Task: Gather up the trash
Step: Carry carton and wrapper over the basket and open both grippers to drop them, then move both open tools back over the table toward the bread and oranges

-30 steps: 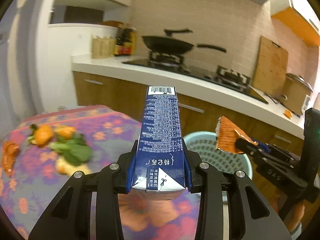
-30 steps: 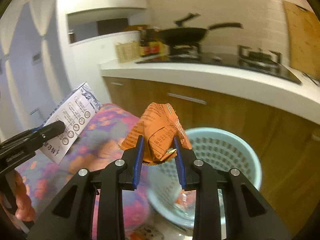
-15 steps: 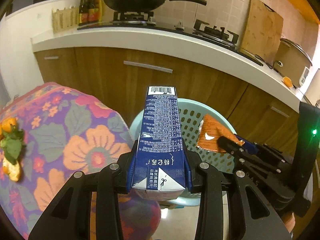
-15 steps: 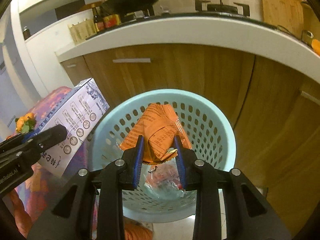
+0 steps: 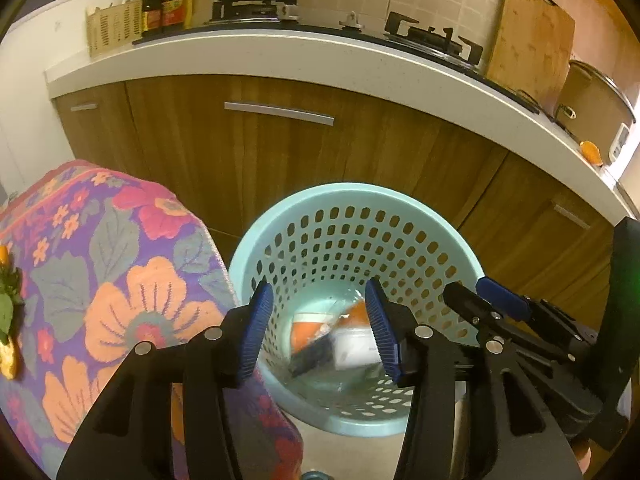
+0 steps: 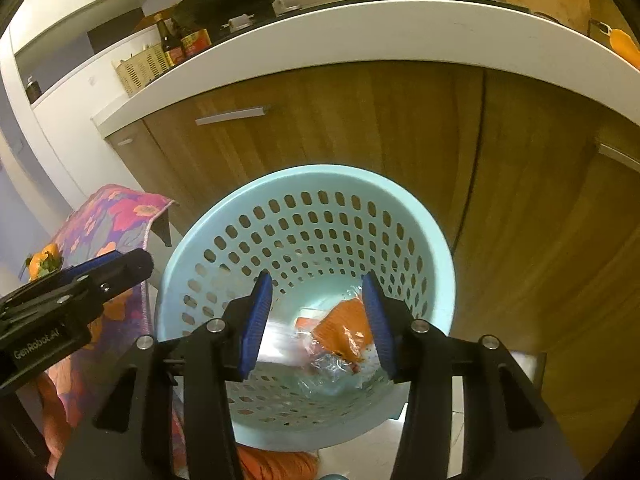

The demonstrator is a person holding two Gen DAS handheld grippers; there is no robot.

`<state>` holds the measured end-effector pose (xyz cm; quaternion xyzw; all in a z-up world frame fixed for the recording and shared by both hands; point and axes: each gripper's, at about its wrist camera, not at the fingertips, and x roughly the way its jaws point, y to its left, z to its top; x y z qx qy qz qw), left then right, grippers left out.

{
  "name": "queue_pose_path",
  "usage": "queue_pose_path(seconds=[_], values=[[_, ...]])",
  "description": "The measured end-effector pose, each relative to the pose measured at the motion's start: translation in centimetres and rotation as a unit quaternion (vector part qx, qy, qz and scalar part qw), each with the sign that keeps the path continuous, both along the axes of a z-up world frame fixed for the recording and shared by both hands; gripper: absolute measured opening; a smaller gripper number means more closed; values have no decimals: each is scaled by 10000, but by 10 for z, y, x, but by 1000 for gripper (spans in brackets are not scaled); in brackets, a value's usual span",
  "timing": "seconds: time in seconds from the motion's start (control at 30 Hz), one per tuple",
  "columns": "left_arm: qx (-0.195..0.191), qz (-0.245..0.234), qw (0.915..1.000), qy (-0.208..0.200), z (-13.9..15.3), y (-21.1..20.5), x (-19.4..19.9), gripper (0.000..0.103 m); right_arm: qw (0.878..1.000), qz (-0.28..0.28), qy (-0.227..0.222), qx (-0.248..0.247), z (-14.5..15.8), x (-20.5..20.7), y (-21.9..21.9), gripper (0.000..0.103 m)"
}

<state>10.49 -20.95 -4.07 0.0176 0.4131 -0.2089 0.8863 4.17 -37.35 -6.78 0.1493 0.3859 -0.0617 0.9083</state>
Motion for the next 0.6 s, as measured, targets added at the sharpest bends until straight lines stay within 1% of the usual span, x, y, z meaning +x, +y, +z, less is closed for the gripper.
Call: queue_pose_path(seconds=[0.2, 0.47, 0.6], values=[[-63, 67, 9998, -182, 10, 11, -9, 47, 10000, 25, -87, -20, 8, -2, 2, 43], [-255, 164, 9986, -422, 27, 33, -21, 48, 9992, 248, -297, -140, 23, -5, 26, 43], [-352, 297, 9971, -606, 40, 54, -31, 50, 9982, 394, -391, -224, 33, -7, 43, 43]])
